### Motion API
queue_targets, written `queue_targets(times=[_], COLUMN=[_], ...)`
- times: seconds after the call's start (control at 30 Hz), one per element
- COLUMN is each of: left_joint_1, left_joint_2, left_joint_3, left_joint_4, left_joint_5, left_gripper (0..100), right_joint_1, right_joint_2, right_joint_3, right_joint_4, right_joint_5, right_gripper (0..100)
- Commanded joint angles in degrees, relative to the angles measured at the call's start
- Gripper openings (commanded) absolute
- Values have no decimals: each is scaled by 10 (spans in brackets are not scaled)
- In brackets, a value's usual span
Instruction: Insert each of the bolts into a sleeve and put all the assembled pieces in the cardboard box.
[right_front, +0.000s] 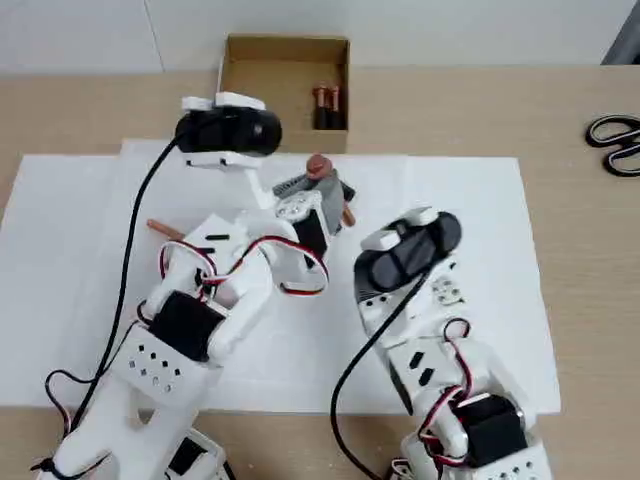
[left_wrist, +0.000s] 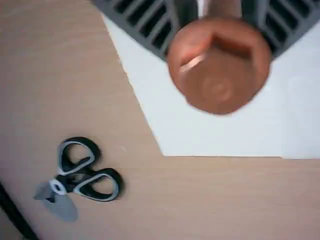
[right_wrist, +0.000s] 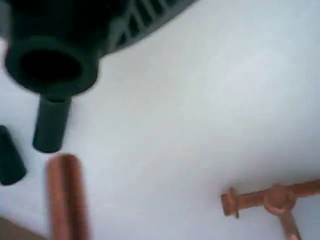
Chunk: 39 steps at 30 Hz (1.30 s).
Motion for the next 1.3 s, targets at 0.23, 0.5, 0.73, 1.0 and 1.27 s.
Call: queue_targets(times=[0.23,0.5,0.73,1.0,1.27], left_joint_1=[11,12,50,48,49], left_joint_2=[-37,-37,-36,-33,-36], left_joint_3=[-4,0,0,0,-4], left_joint_4=[28,55,55,55,104], left_joint_5=[3,4,4,4,0], left_gripper=[6,6,6,6,6], right_joint_1=[-16,-16,-17,-42,-42], right_joint_2=[-7,-7,-7,-7,-7], right_joint_3=[84,91,91,91,91], right_joint_4=[-108,-117,-116,-114,-114], right_joint_5=[-1,-1,-1,-1,0], right_gripper=[4,4,4,4,4])
